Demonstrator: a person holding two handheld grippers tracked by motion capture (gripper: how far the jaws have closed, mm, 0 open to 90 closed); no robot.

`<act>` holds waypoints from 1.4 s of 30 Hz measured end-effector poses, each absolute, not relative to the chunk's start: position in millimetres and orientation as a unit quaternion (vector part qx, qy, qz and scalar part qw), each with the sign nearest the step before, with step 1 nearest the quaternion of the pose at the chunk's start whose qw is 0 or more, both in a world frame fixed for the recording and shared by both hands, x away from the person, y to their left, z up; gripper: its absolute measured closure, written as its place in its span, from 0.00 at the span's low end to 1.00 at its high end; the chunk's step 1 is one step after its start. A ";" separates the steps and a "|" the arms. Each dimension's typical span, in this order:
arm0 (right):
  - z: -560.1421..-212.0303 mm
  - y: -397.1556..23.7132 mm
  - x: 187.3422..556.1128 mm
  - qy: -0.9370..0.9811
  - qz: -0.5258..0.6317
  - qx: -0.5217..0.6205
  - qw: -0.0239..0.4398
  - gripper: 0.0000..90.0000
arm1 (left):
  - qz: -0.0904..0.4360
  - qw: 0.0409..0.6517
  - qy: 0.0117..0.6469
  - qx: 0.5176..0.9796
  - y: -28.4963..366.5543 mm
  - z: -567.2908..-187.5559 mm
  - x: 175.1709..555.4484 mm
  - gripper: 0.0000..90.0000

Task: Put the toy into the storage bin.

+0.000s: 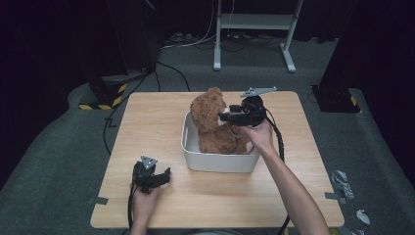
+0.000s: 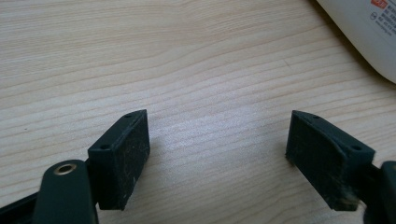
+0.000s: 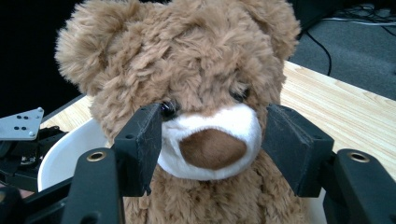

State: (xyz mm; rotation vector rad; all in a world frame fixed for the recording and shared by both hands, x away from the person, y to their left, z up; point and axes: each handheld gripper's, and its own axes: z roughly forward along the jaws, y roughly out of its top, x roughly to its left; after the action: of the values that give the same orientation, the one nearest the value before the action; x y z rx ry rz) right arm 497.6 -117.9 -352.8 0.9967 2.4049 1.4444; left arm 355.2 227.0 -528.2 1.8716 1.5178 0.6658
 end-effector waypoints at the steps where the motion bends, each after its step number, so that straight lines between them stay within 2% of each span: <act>1: -353.3 -118.6 497.2 0.804 0.484 0.335 0.082 0.41 | 0.253 0.315 0.576 0.710 227.0 -528.2 355.2 0.24; 42: -356.9 -140.1 485.3 0.784 0.510 0.342 0.095 0.42 | 0.253 0.315 0.576 0.710 227.0 -528.2 355.2 0.24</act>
State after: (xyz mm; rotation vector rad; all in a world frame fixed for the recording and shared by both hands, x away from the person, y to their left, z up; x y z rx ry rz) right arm 485.3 -140.1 -356.9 1.0131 2.3251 1.5109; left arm 355.2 227.0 -528.2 1.8716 1.5179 0.6659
